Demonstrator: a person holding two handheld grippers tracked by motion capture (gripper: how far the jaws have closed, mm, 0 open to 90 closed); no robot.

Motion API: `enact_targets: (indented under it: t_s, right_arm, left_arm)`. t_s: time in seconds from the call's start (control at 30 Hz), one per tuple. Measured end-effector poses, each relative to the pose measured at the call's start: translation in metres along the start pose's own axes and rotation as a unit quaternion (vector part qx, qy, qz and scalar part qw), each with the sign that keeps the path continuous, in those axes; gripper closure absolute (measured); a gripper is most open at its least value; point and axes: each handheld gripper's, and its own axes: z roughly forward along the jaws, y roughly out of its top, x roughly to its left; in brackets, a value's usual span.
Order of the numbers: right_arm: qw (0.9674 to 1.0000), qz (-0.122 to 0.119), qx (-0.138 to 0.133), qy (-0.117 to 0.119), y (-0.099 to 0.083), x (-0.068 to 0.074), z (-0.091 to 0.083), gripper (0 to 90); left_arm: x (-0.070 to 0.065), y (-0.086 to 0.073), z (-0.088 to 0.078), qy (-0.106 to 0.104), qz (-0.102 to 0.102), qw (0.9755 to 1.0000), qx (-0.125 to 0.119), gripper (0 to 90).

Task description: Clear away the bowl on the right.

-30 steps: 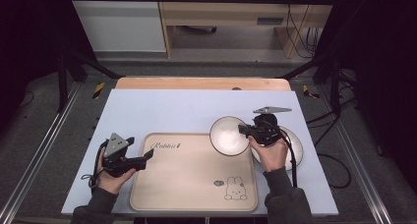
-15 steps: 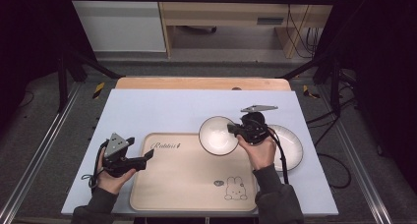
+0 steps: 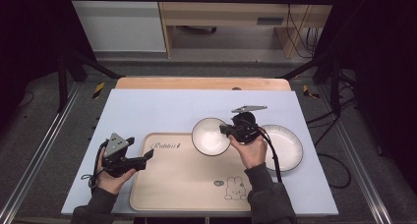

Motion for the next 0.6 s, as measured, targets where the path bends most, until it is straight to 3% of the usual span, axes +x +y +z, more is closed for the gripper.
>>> enact_targets:
  t_s: [0.6]
  right_arm:
    - [0.9998,0.002,0.013,0.014,-0.003,0.009,0.028,82.6]
  left_arm:
    - [0.0,-0.001,0.001,0.0,0.0,1.0,0.001,16.2]
